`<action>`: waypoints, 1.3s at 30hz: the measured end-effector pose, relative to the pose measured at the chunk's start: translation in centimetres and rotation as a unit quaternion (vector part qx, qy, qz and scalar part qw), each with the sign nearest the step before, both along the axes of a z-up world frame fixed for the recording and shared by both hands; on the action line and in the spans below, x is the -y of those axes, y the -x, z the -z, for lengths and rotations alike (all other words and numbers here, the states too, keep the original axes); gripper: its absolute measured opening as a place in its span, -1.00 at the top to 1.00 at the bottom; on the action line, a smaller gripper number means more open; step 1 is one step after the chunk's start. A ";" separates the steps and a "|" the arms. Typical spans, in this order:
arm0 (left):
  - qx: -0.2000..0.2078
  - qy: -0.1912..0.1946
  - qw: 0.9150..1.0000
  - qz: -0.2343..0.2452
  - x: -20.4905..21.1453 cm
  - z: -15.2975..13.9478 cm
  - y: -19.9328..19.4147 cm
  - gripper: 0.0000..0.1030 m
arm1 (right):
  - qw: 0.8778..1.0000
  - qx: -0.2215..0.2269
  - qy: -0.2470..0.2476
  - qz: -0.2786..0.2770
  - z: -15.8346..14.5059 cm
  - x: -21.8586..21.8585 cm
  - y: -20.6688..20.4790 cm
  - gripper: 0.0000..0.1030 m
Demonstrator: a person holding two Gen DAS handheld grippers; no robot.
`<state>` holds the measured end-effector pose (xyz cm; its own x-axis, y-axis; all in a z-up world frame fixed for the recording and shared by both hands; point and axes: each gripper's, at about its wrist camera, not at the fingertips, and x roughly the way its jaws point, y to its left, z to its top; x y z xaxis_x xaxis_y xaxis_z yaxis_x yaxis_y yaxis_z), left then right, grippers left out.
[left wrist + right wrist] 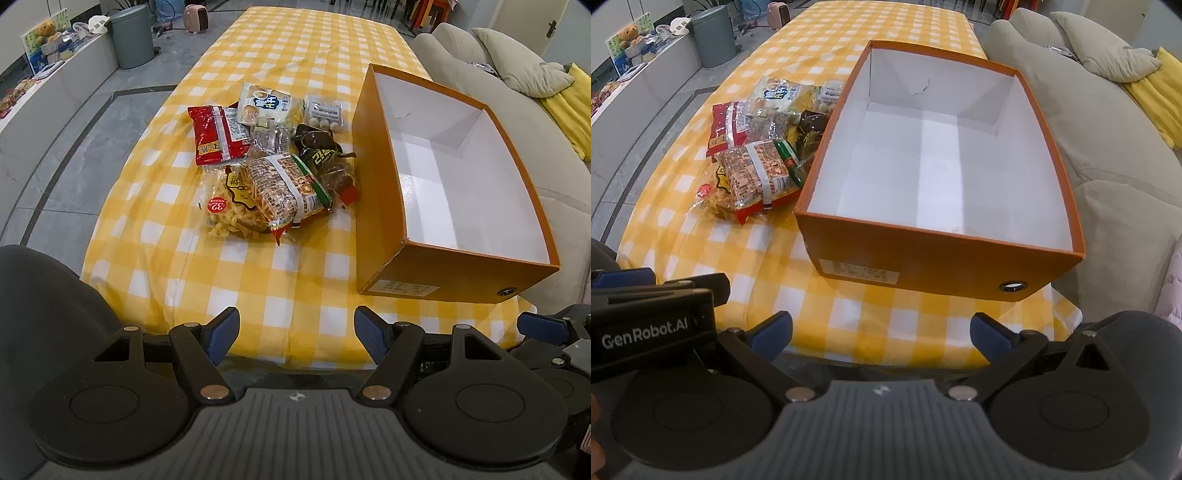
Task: Organize snacks
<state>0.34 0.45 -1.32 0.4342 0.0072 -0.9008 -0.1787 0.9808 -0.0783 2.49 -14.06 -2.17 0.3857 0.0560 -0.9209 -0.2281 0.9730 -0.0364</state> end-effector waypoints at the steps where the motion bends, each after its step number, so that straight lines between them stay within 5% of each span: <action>1: -0.001 0.001 1.000 0.000 0.0 0.0 0.0 -0.61 | 1.000 -0.001 0.000 0.000 0.0 0.0 0.0 -0.93; 39: -0.002 0.006 1.000 0.005 -0.4 0.3 0.0 -0.61 | 1.000 0.009 0.005 -0.002 0.2 -0.2 0.3 -0.93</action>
